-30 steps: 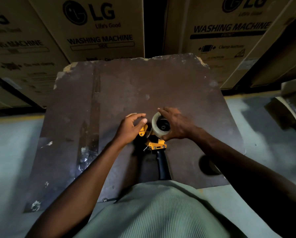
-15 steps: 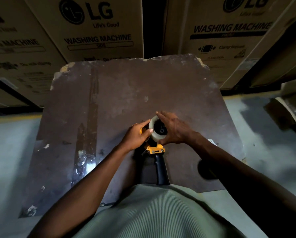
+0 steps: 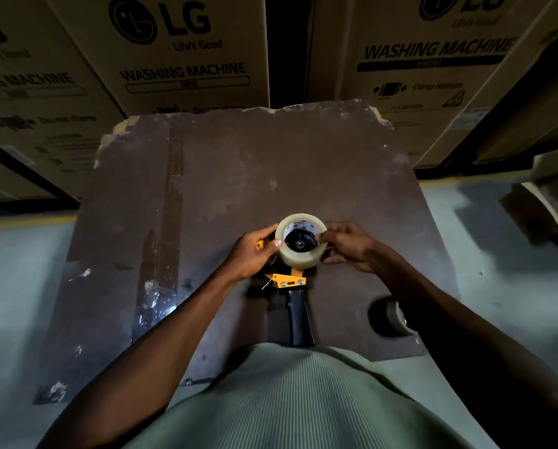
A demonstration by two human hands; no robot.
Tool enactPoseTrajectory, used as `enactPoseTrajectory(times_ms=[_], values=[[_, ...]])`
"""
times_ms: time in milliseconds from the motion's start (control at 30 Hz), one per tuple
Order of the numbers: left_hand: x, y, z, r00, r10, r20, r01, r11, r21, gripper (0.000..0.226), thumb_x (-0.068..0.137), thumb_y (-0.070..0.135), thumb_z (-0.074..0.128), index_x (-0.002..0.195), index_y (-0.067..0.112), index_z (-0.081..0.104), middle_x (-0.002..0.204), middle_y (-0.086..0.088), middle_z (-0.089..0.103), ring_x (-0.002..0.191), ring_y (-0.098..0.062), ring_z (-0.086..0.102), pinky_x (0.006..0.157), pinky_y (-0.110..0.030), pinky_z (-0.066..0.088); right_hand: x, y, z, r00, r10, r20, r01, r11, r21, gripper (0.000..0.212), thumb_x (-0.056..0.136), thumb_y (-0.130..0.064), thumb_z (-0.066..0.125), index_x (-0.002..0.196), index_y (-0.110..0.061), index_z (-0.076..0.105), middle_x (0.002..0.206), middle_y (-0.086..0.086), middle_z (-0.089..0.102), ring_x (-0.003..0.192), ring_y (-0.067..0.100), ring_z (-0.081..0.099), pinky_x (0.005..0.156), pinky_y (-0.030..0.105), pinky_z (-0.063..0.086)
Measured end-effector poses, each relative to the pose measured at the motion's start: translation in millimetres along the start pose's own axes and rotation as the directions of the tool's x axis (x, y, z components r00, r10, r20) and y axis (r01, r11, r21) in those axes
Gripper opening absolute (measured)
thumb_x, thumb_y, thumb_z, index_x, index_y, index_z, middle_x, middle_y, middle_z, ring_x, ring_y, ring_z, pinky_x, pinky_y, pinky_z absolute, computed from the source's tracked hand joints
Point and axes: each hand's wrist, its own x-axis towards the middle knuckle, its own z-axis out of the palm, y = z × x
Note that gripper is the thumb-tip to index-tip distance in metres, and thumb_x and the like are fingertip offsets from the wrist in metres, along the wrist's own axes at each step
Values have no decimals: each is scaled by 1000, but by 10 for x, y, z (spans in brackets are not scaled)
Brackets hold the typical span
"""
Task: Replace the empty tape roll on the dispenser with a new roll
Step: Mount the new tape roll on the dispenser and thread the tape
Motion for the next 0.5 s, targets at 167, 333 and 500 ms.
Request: enactPoseTrajectory(times_ms=[167, 333, 500], values=[[4, 50, -7, 1000, 5, 29, -5, 1000, -10, 37, 95, 14, 61, 132, 19, 59, 124, 7, 67, 113, -1, 62, 103, -28, 46, -20, 29, -10, 998, -34, 56, 30, 997, 70, 10, 93, -13, 65, 97, -22, 70, 94, 5, 73, 85, 21, 67, 78, 37, 55], [66, 56, -66, 994, -31, 103, 28, 999, 31, 31, 94, 22, 61, 125, 24, 60, 122, 3, 68, 120, -14, 60, 105, -41, 47, -27, 78, -8, 995, -55, 80, 46, 993, 111, 11, 95, -14, 64, 103, -21, 68, 101, 8, 72, 88, 21, 67, 84, 39, 54], [79, 72, -73, 989, -47, 140, 52, 998, -31, 27, 95, 17, 62, 116, 33, 55, 120, 7, 63, 120, -7, 56, 107, -37, 43, -72, 75, 9, 993, -72, 90, 60, 989, 134, 15, 96, -12, 62, 109, -18, 67, 116, 18, 70, 105, 27, 65, 101, 50, 50]])
